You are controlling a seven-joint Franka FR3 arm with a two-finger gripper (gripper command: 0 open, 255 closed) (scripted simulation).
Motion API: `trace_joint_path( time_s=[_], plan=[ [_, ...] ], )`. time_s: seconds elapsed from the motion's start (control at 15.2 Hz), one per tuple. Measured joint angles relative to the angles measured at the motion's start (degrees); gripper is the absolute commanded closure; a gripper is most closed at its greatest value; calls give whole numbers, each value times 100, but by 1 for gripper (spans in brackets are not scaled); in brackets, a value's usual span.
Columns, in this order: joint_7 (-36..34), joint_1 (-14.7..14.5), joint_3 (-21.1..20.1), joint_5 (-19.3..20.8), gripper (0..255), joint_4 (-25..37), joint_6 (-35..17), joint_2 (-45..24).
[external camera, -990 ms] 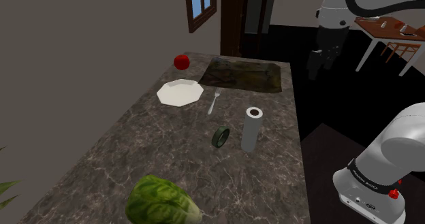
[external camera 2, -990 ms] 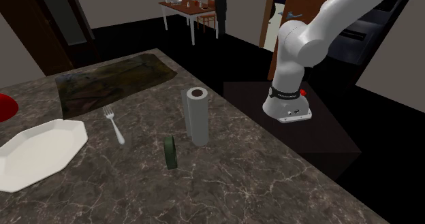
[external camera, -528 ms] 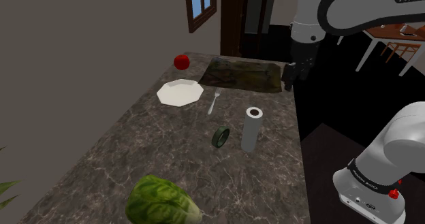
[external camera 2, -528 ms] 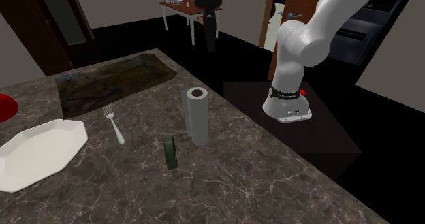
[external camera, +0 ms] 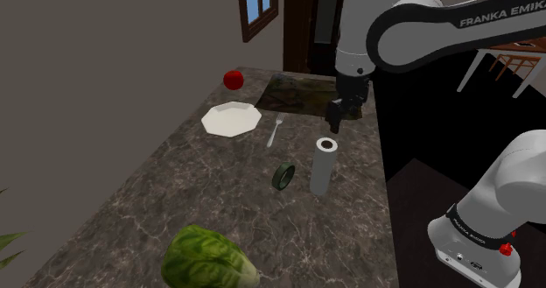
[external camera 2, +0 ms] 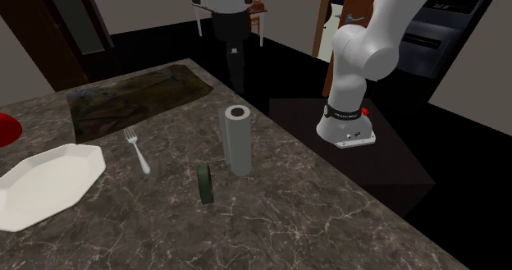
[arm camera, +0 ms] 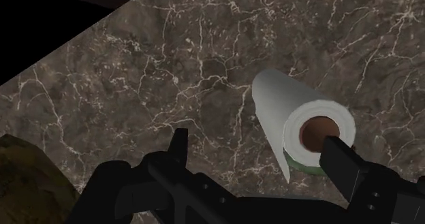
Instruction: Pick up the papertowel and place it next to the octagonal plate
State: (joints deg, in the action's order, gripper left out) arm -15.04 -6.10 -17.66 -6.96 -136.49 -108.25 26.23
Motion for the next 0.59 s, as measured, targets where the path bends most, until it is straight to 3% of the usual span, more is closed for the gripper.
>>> trace_joint_path(
  time_s=[0.26, 0.59],
  plan=[
    [-306, -103, -365, -14, 0, 313, -509, -722],
    [-405, -136, -485, 1, 0, 252, -856, -982]
  ],
)
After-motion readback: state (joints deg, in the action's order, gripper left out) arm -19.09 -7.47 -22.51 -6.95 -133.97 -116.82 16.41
